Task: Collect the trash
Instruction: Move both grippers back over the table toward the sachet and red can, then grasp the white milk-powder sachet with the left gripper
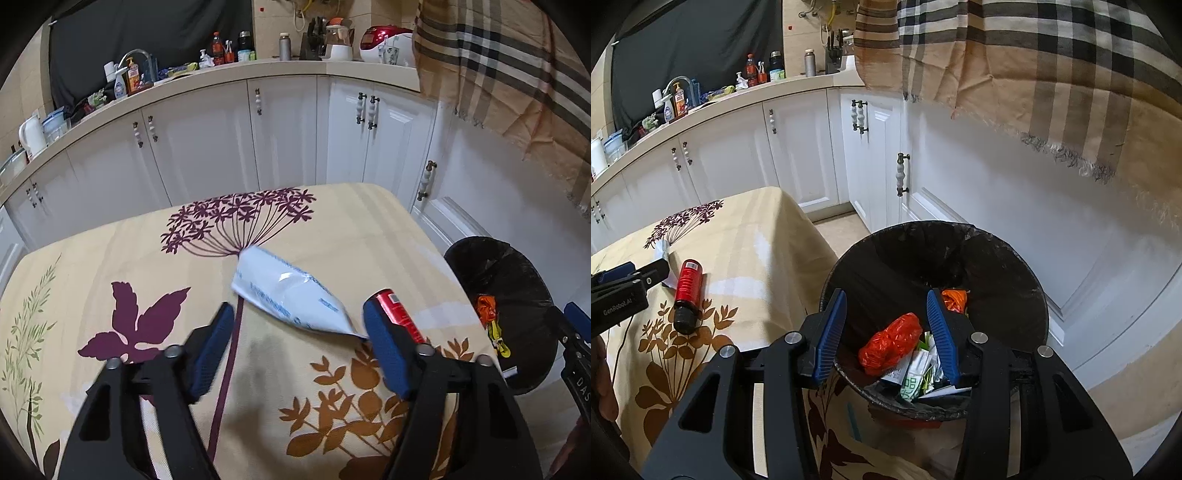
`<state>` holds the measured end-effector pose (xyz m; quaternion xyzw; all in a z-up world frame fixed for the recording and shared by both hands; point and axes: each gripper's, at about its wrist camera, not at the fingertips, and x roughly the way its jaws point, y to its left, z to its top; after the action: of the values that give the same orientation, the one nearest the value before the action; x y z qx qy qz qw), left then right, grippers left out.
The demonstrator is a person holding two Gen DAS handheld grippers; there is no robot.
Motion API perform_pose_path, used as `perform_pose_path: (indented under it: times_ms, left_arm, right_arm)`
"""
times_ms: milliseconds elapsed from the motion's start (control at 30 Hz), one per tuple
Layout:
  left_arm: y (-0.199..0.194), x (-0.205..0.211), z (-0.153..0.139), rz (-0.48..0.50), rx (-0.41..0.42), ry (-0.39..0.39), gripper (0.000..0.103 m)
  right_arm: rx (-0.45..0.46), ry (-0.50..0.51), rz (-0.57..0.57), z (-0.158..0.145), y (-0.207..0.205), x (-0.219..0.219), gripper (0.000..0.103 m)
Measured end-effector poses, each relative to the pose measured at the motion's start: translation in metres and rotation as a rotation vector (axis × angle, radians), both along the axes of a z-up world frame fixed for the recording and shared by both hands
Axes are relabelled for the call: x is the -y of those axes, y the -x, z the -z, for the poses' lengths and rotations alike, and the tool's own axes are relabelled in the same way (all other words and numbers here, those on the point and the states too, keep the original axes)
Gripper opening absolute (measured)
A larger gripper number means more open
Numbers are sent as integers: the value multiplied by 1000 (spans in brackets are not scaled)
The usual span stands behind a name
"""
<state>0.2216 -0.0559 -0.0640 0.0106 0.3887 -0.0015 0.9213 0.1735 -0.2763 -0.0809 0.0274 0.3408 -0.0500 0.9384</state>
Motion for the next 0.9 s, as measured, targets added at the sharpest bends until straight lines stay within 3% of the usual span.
perform_pose_path:
  times_ms: [167, 633, 800, 900]
  left_arm:
    - [3, -5, 3, 7, -21, 7, 53]
    - [14, -49, 6, -44, -39, 16, 52]
    - [10, -55, 0, -51, -37, 85, 67]
    - [4, -52, -5, -58, -19, 95, 69]
  right_arm:
    - [0, -2, -7, -1, 1, -4, 44]
    - [11, 8, -45, -8, 2, -23, 44]
    - [13, 21, -58, -9, 3, -31, 44]
    - [13, 25, -62, -10, 2, -34, 44]
